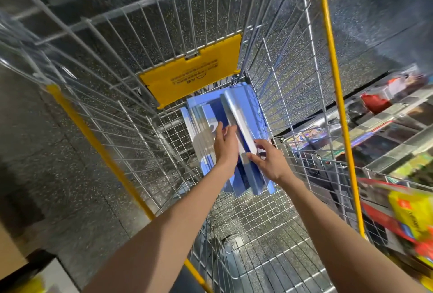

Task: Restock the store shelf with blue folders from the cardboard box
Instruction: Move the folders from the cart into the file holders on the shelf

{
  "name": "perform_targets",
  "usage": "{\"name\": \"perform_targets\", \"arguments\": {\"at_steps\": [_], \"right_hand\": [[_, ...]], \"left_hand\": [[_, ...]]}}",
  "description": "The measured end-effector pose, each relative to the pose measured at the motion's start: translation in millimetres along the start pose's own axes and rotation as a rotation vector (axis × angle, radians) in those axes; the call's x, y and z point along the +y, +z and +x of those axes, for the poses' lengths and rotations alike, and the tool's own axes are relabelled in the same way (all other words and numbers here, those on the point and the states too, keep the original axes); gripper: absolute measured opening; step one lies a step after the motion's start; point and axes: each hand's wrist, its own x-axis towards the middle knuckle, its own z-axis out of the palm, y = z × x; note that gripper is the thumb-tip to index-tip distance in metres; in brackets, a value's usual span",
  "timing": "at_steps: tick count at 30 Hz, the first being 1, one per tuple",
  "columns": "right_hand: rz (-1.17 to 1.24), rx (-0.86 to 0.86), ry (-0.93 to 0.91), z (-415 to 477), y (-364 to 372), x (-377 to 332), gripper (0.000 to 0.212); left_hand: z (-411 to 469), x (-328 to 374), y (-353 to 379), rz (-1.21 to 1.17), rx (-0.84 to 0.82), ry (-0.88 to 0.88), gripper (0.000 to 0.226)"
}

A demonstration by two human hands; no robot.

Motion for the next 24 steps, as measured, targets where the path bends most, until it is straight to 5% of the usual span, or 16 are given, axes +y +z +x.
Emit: {"name": "perform_targets", "arguments": {"at_steps": [8, 16, 24], "right_hand": [[-0.107, 0.163, 0.072, 0, -9, 10, 0.084], [-0.227, 0.181, 0.052, 6, -16, 7, 0.031], [-0.218, 0.197, -0.013, -17, -68, -15, 0.029]], "left_hand": [[2, 12, 15, -0.085, -0.145, -0.02, 0.05], [7, 22, 11, 0.052, -0.255, -0.016, 0.052], [6, 12, -11, 0.27, -0.184, 0.048, 0.044]]}}
